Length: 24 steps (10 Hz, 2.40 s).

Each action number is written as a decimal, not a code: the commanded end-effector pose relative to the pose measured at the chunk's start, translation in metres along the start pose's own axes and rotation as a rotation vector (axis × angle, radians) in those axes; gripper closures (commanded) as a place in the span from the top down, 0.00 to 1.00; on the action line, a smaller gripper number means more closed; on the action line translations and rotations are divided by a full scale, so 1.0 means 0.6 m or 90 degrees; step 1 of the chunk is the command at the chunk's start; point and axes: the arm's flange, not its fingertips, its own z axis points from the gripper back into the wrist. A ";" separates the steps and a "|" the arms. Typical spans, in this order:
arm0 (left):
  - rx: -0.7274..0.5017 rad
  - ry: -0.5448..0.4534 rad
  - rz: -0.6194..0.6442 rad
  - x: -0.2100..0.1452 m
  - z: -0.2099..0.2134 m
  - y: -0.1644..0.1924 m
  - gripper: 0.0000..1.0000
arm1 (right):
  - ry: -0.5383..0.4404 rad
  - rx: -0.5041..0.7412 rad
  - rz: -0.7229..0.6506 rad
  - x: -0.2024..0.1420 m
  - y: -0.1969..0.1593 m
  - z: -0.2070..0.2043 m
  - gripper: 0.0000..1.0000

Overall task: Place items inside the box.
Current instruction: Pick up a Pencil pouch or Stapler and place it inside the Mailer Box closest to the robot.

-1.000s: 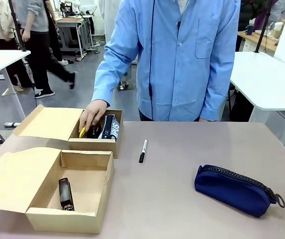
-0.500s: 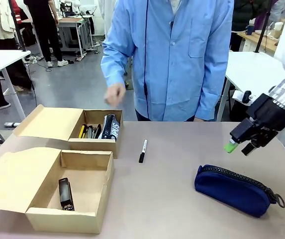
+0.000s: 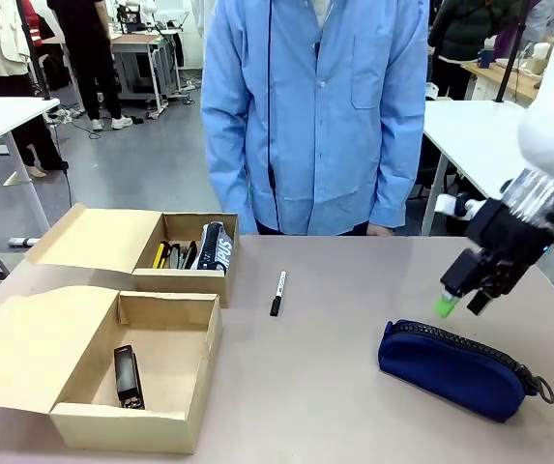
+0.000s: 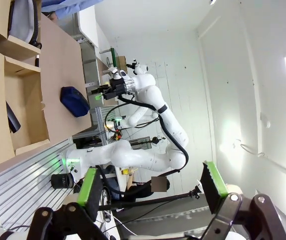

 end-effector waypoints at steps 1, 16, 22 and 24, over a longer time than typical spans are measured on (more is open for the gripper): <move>-0.008 -0.003 -0.012 -0.001 0.001 -0.005 1.00 | 0.004 -0.074 0.051 0.014 -0.009 -0.046 1.00; -0.008 -0.003 -0.012 -0.001 0.001 -0.005 1.00 | 0.145 -0.093 0.096 -0.003 -0.007 -0.159 0.00; -0.008 -0.003 -0.012 -0.001 0.001 -0.005 1.00 | 0.149 -0.081 0.080 -0.005 -0.007 -0.152 0.00; -0.008 -0.003 -0.012 -0.001 0.001 -0.005 1.00 | 0.146 -0.070 0.060 -0.010 -0.007 -0.134 0.00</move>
